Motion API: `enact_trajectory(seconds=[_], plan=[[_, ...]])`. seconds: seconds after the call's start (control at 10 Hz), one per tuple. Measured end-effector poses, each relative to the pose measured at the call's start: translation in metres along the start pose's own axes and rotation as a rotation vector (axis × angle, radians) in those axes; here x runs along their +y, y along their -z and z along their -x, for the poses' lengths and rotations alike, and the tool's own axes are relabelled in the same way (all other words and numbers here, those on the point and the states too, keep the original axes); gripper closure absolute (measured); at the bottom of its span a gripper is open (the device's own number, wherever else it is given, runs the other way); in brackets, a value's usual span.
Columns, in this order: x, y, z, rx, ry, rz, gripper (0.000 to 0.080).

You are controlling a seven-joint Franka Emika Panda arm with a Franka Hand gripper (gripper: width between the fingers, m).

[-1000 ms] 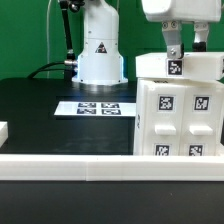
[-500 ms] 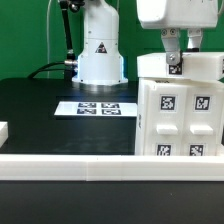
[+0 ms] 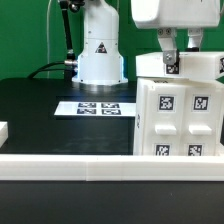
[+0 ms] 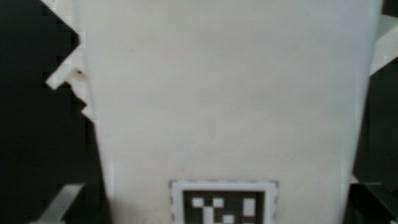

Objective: Assemble cabinet

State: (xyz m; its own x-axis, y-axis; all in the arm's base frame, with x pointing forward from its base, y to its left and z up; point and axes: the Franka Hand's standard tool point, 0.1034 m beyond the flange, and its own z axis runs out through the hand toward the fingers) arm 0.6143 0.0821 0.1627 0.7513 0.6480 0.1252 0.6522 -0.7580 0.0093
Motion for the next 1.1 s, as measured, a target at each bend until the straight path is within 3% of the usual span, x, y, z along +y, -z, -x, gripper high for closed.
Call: enact_trajectory(seconds=[1.1], plan=[[0.0004, -0.0027, 0.0003, 0.027, -1.214, -0.002, 0.0245]])
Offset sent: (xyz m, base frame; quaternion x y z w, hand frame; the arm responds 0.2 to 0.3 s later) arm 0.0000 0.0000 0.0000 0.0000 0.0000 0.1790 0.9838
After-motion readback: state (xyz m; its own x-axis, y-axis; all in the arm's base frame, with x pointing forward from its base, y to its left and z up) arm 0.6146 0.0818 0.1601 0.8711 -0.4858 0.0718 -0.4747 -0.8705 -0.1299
